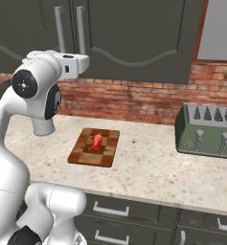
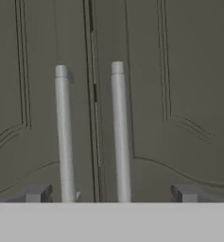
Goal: Open the cabinet, retrieve the rolling pin, and place it next to the meat on the cutting board to prepare for tenderizing.
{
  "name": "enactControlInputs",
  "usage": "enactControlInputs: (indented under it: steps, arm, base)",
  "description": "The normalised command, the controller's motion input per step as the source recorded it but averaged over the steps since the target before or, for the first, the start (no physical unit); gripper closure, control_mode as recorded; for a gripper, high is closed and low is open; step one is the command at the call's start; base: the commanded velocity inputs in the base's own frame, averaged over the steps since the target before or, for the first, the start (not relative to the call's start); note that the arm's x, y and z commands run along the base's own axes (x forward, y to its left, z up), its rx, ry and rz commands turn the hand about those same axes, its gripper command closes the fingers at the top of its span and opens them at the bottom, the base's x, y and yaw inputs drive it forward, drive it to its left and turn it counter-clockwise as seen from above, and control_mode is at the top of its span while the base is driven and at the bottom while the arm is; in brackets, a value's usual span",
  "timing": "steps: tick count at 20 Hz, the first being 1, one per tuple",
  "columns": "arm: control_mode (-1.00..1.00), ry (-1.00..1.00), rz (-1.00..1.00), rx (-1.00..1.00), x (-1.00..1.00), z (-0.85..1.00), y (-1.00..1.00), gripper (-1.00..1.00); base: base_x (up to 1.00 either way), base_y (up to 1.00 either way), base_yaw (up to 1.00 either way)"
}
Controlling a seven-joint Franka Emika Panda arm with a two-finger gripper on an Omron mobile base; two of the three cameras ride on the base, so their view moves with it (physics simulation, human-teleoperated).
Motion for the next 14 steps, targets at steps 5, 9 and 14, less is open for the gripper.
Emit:
enactControlInputs:
  steps: [5, 9, 14]
  arm:
    - [-1.00, 0.01, 0.00, 0.00, 0.40, 0.00, -0.13, -1.00]
    - [-1.00, 0.03, 0.00, 0.00, 0.54, 0.00, -0.11, -1.00]
    - [-1.00, 0.05, 0.00, 0.00, 0.66, 0.00, -0.05, -1.00]
  base:
    - [0.00, 0.00, 0.00]
    - [0.00, 0.00, 0.00]
    - [0.00, 0.00, 0.00]
